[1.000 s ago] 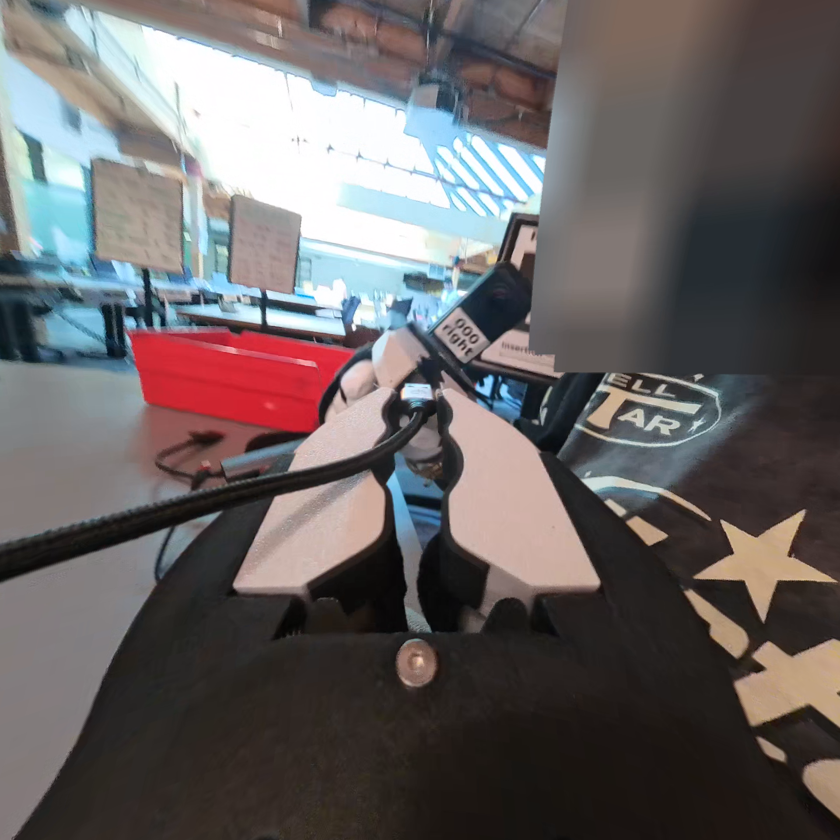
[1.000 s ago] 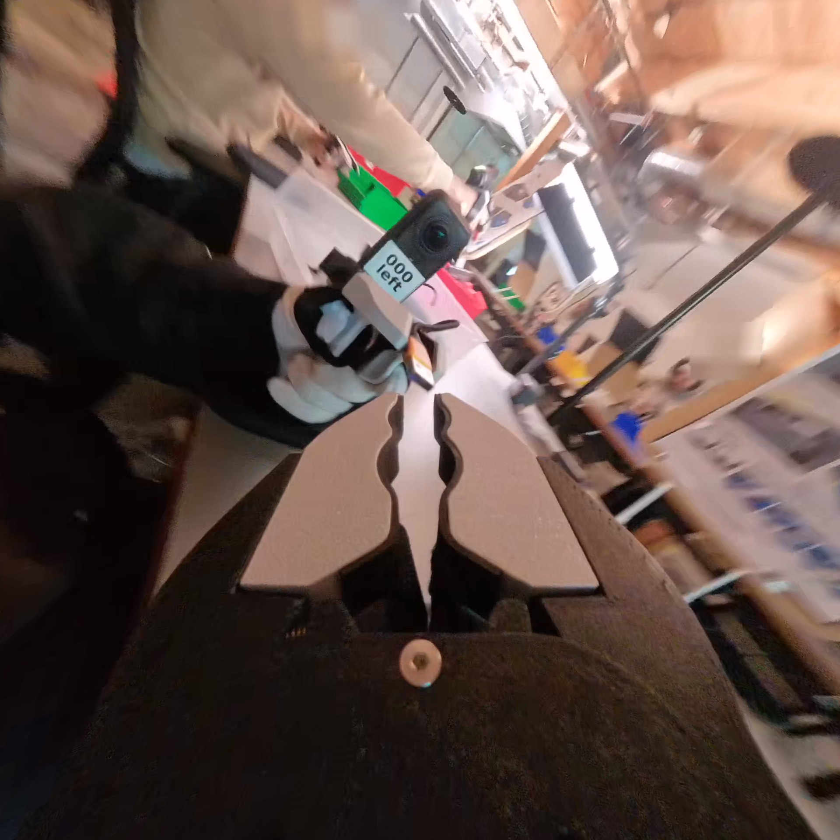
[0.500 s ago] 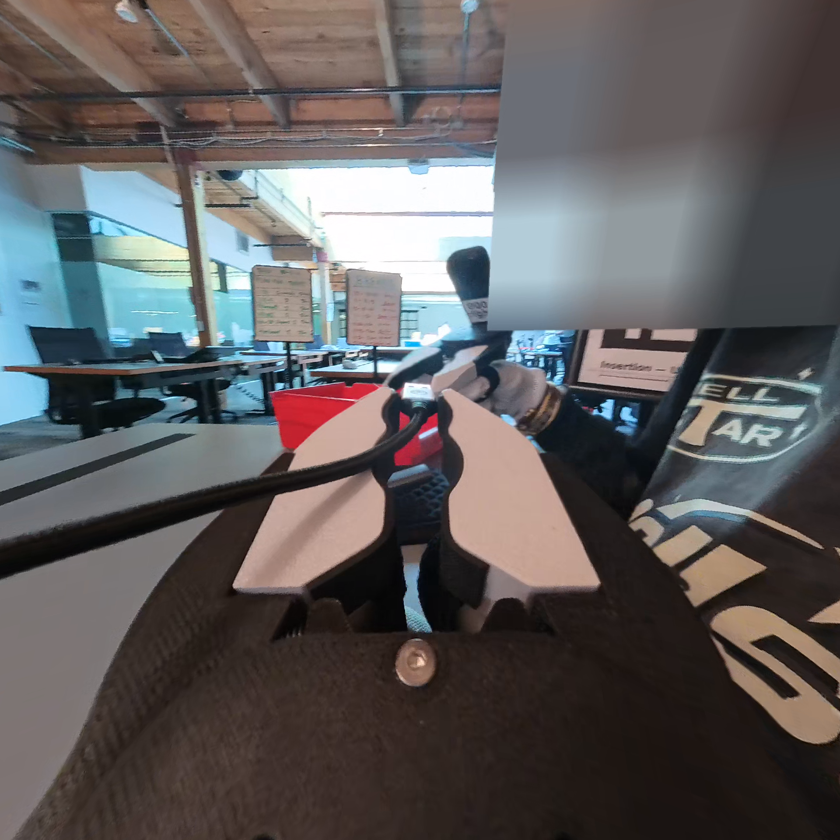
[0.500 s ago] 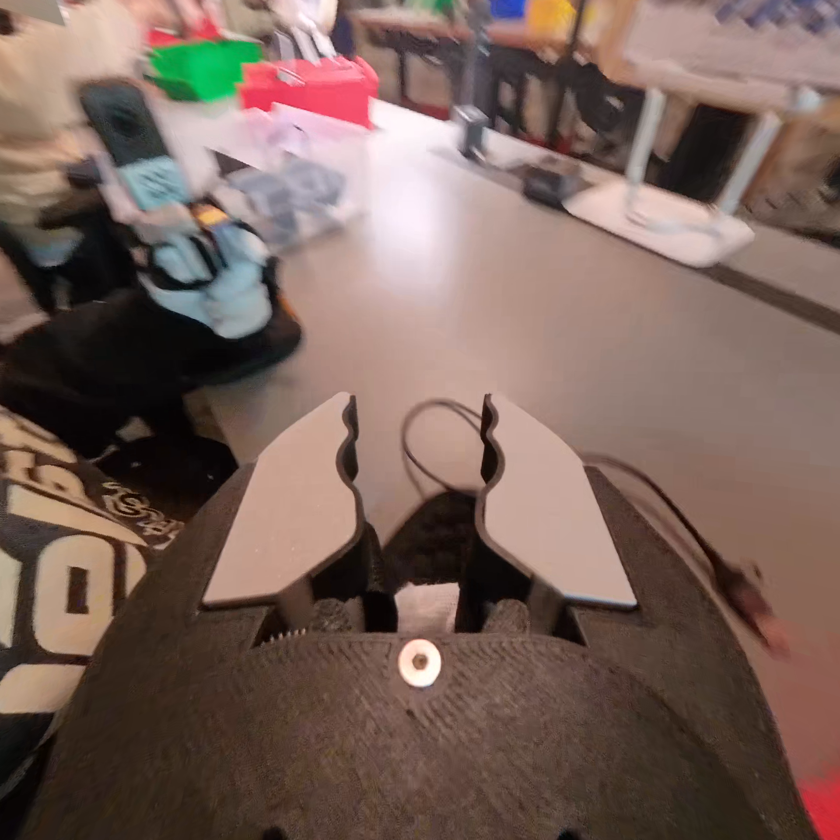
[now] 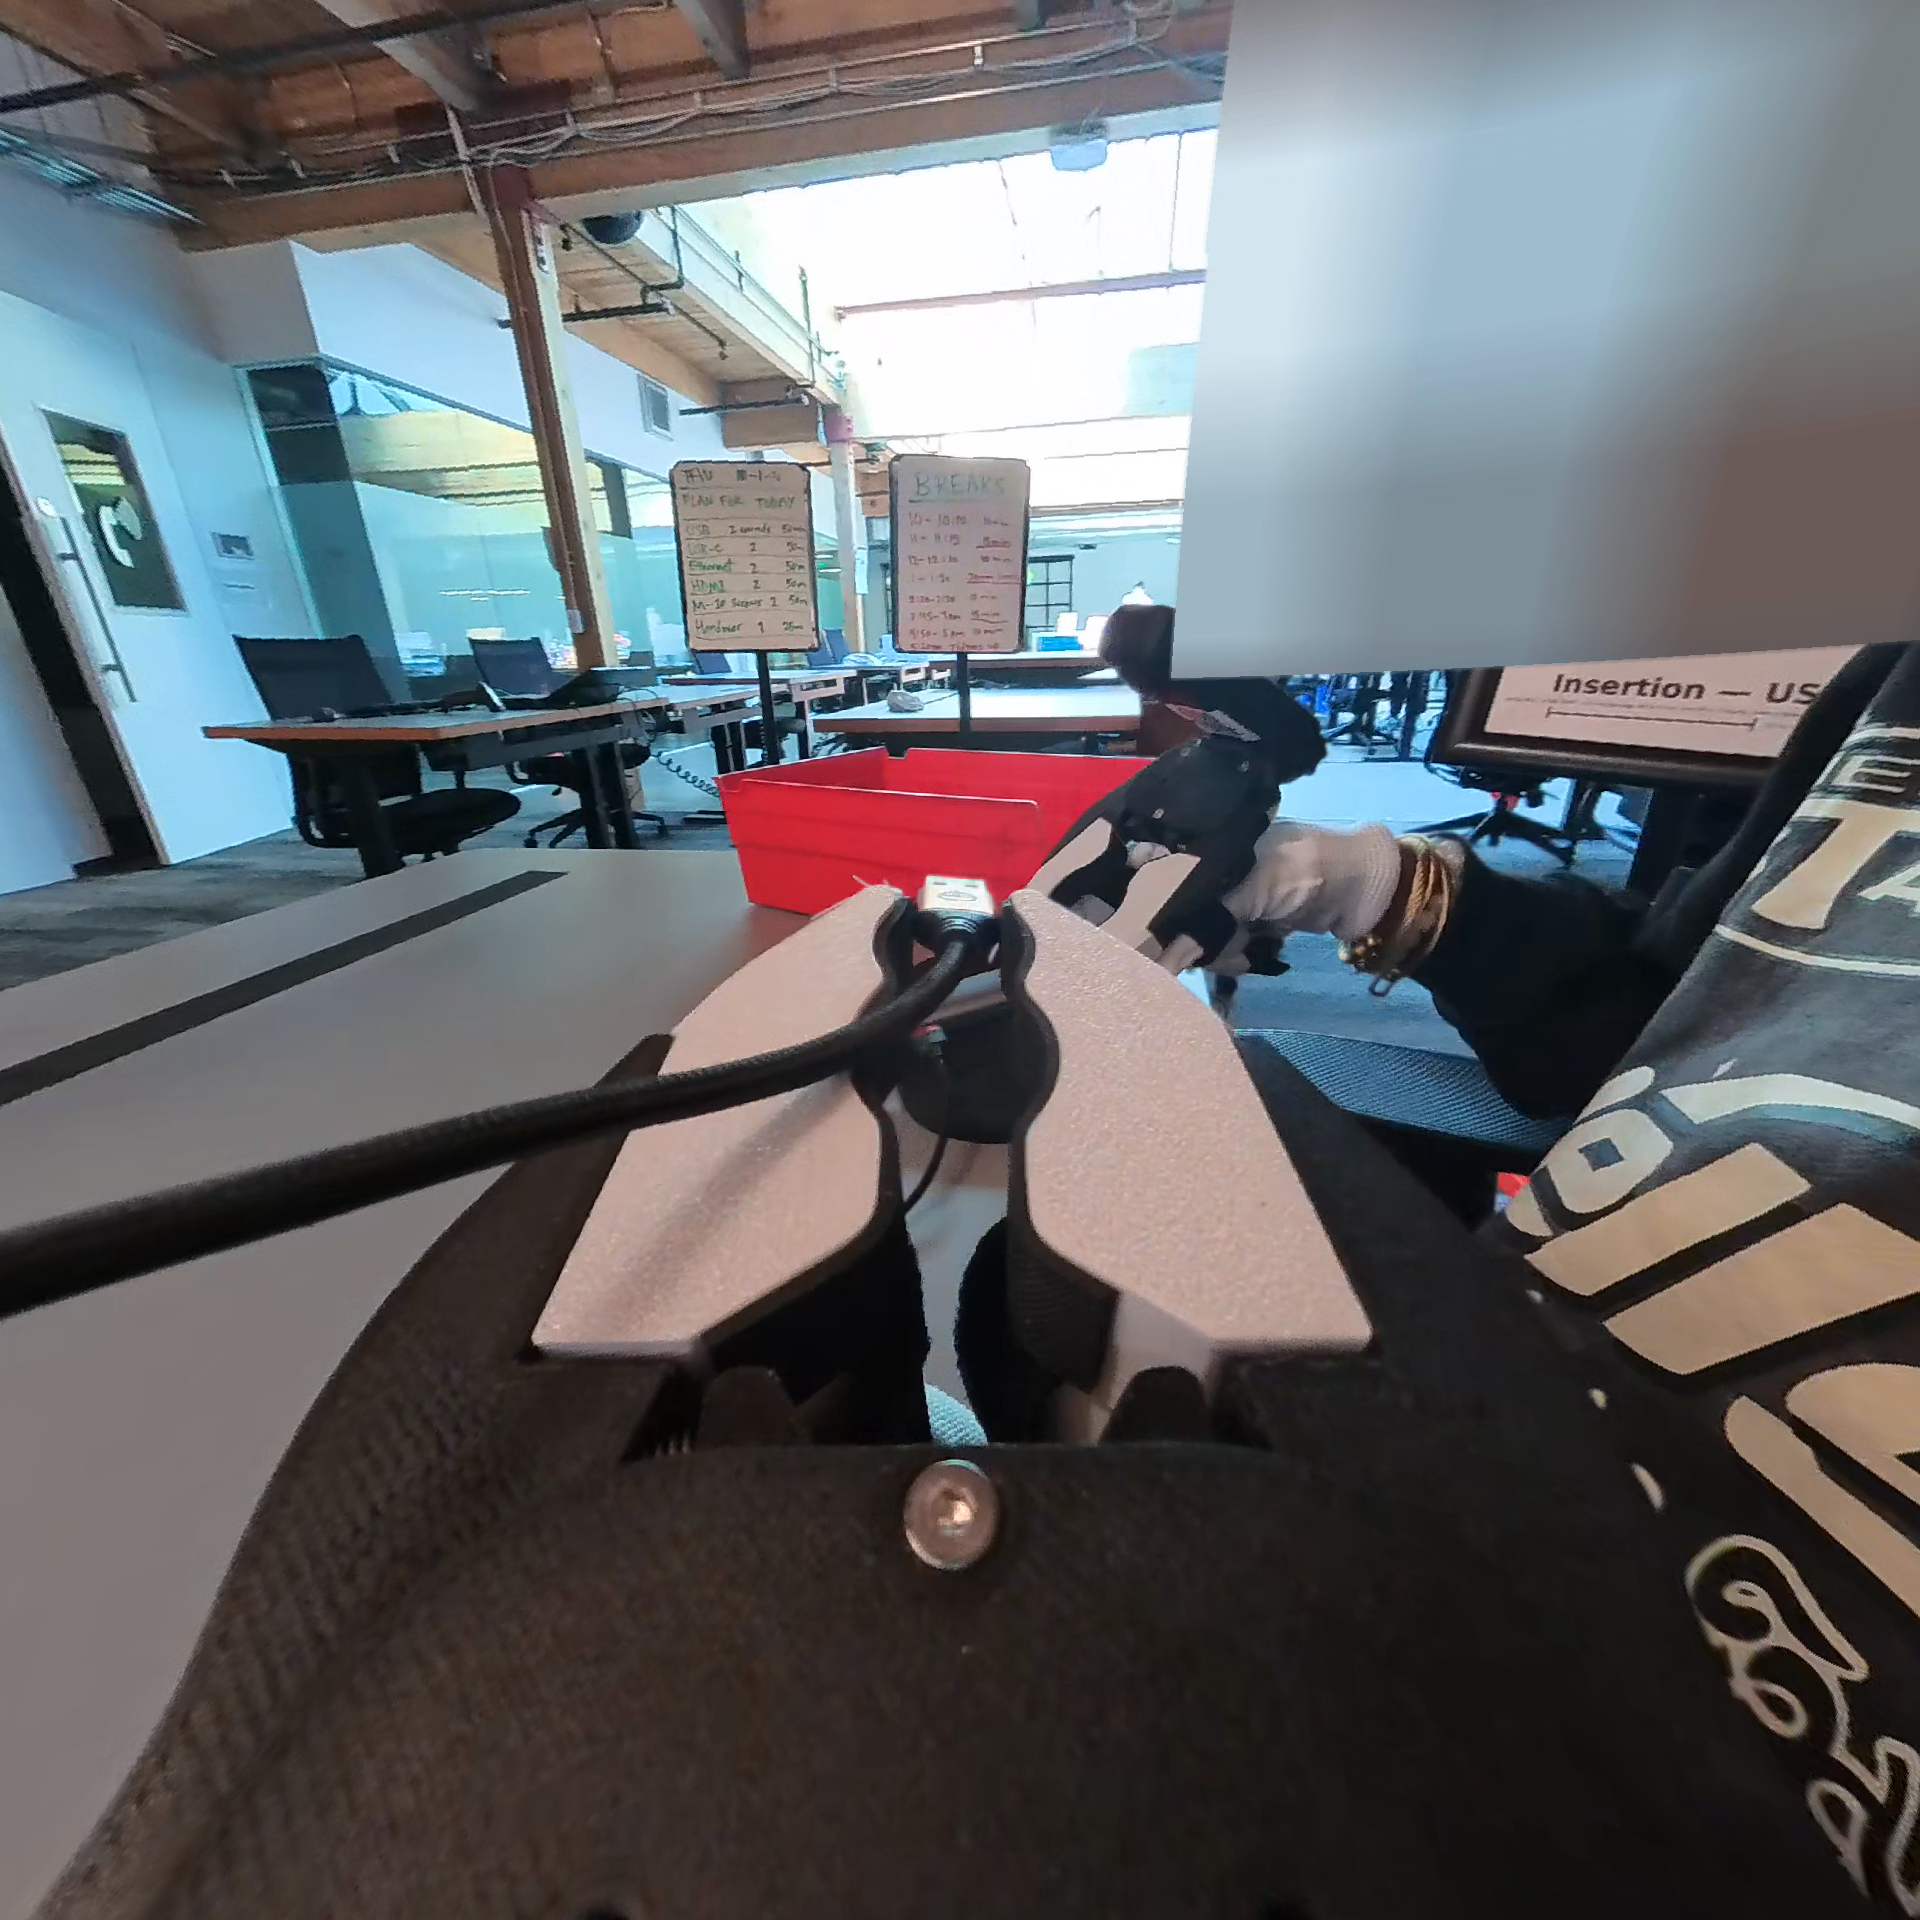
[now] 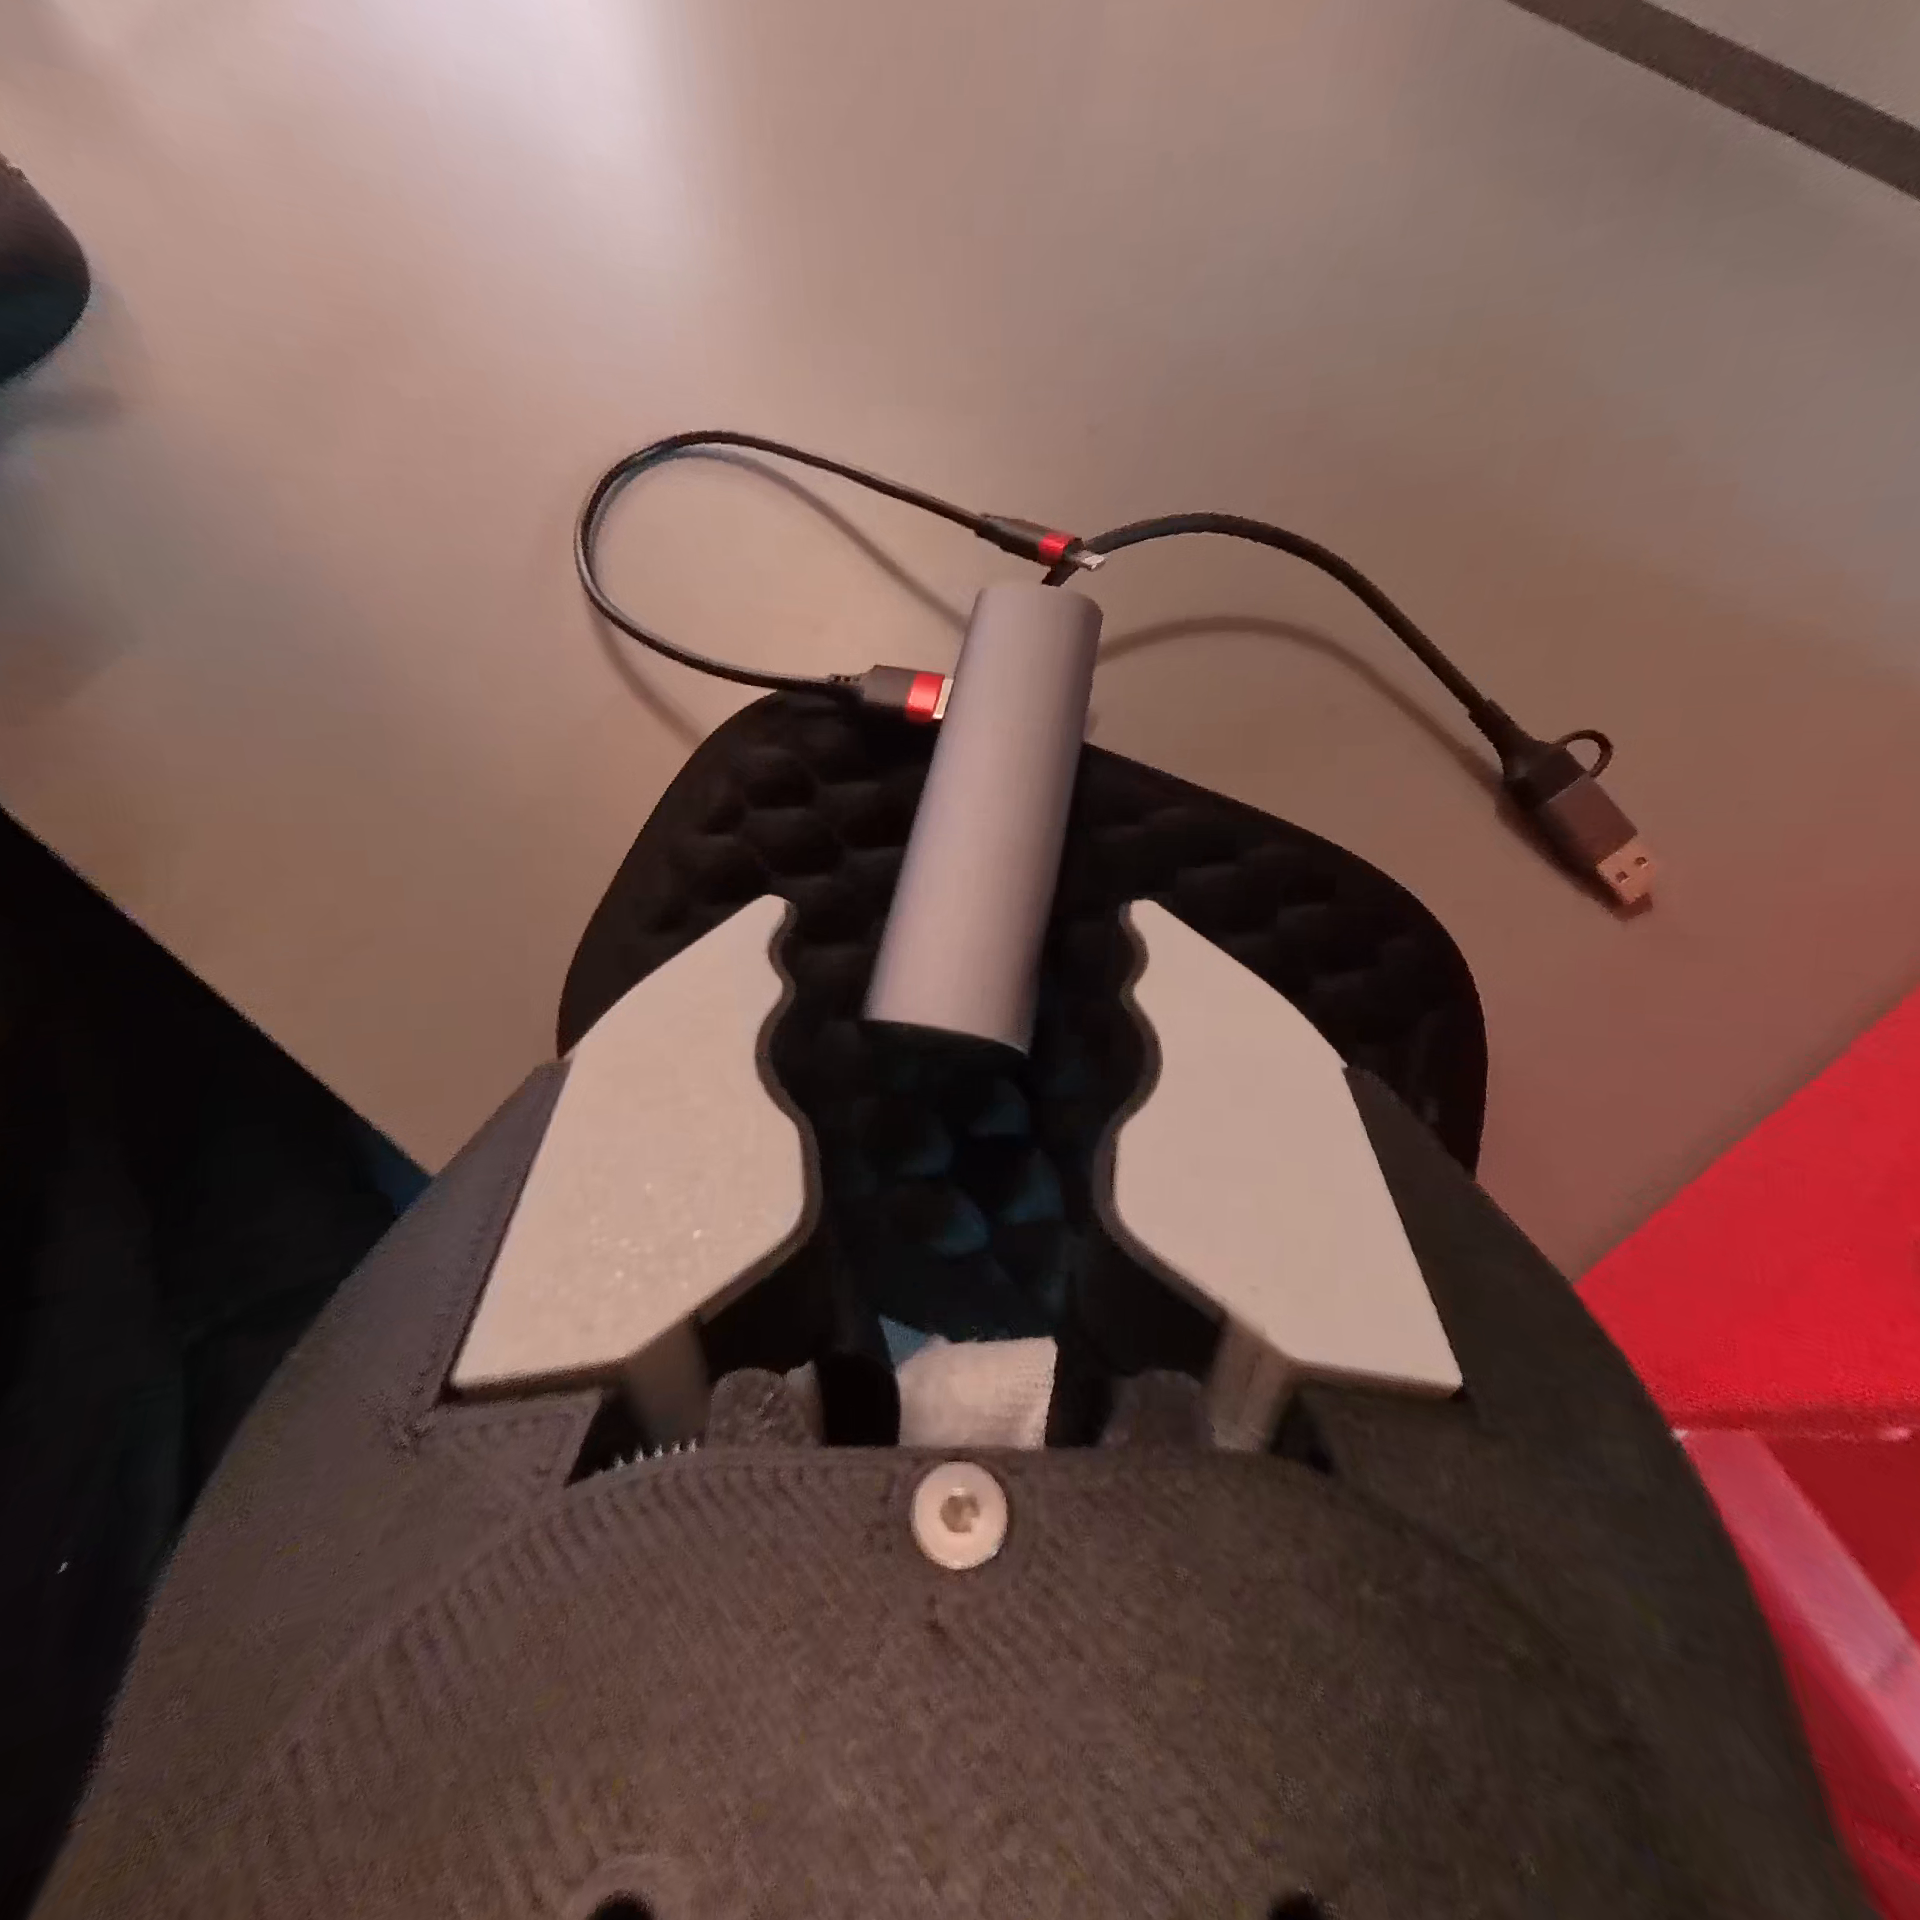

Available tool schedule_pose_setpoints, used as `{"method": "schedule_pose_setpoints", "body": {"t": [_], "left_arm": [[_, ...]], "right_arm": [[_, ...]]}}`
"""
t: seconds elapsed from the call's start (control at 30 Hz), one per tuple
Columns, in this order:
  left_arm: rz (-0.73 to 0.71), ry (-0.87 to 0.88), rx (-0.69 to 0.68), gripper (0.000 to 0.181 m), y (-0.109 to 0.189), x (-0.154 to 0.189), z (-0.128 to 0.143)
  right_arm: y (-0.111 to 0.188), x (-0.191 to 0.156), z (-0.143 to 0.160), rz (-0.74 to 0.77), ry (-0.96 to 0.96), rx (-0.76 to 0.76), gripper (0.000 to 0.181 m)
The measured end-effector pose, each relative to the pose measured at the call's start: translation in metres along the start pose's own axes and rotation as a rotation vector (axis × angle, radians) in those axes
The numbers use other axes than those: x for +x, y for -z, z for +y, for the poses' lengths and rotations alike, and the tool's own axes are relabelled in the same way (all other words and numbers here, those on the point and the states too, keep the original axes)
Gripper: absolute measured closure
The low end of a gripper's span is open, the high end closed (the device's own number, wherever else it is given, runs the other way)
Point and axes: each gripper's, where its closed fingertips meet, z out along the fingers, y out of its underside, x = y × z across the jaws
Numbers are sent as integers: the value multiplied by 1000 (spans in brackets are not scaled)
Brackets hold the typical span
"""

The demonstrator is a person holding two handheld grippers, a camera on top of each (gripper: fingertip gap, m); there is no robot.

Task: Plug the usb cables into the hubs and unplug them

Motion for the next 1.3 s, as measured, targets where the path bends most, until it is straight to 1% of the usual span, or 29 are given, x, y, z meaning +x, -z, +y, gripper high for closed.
{"method": "schedule_pose_setpoints", "body": {"t": [0.07, 0.13, 0.27, 0.53, 0.67, 0.77, 0.87, 1.0, 1.17, 1.3], "left_arm": [[-13, -16, 0, 166, 0, -1, 0], [-23, -30, 0, 166, 0, -1, -1], [-33, -32, -17, 166, -1, -3, 2], [-68, -71, 0, 166, 1, -4, -2], [-74, -75, 2, 166, 1, -5, -2], [-79, -75, 9, 166, 2, -6, -3], [-85, -69, 19, 166, 3, -7, -5], [-102, -45, 42, 166, 6, -12, -7], [-128, 5, 82, 166, 12, -19, -11], [-148, 41, 79, 166, 13, -25, -9]], "right_arm": [[-4, 4, 3, 46, 5, -15, 132], [-7, 8, 9, 104, 52, -52, 148], [-7, 8, 5, 144, 99, -25, 148], [-8, 3, -22, 71, 15, 139, 148], [-15, -6, -28, 37, 28, 137, 148], [-25, -9, -24, 34, 43, 107, 148], [-31, -11, -21, 6, 14, 119, 148], [-31, -11, -19, -6, 2, 116, 148], [-33, -12, -16, 16, 37, 94, 148], [-34, -12, -16, 21, 44, 91, 148]]}}
